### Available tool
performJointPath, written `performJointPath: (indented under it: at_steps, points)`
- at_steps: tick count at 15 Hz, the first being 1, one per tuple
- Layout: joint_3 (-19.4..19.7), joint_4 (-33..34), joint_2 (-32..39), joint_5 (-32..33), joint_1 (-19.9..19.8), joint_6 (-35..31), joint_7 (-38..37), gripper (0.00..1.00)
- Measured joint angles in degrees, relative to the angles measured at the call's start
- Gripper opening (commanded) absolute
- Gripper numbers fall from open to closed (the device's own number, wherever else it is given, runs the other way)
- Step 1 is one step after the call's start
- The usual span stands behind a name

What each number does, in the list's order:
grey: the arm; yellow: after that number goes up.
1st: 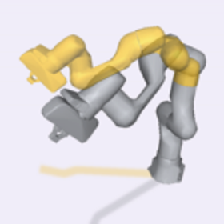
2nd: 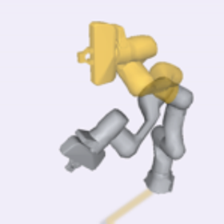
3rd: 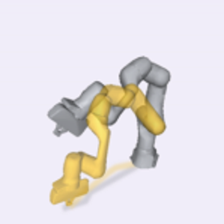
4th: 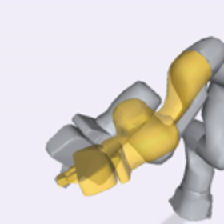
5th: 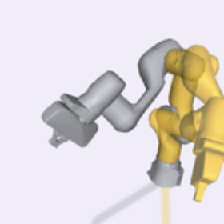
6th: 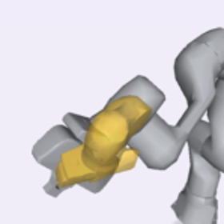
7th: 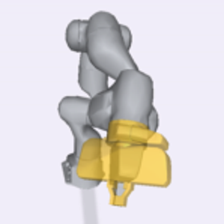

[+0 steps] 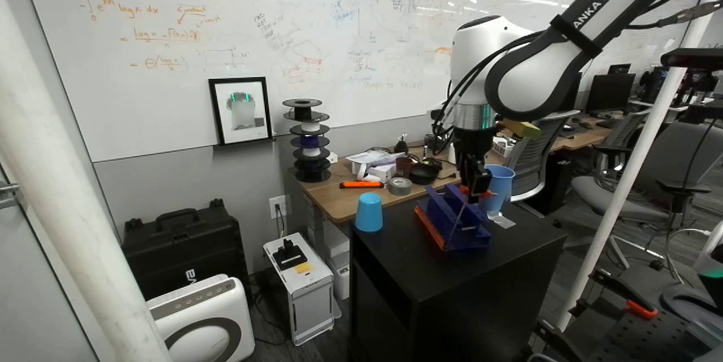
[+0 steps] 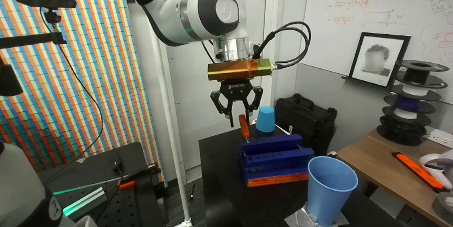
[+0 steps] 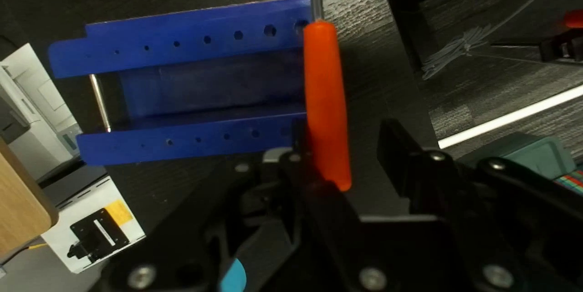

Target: Put the orange wrench inside the blue cup on the right side of the black cabinet

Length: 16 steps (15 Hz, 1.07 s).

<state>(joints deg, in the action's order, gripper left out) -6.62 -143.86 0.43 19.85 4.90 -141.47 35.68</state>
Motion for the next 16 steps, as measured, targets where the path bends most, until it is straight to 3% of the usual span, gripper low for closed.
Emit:
performJointPath:
  at_steps: [2,4,9,16]
  points:
    - [0.6,-0.9,-0.8,0.0,-0.2,-0.8,0.4,0.09]
    - [1.2,-1.5,-1.4,0.0,-0.3,-1.1,0.7,0.13]
    - [2.0,-2.6,-4.2,-3.1,-0.3,-1.1,1.3,0.14]
    - [2.3,-4.0,-20.1,-10.8,1.4,3.7,1.5,0.14]
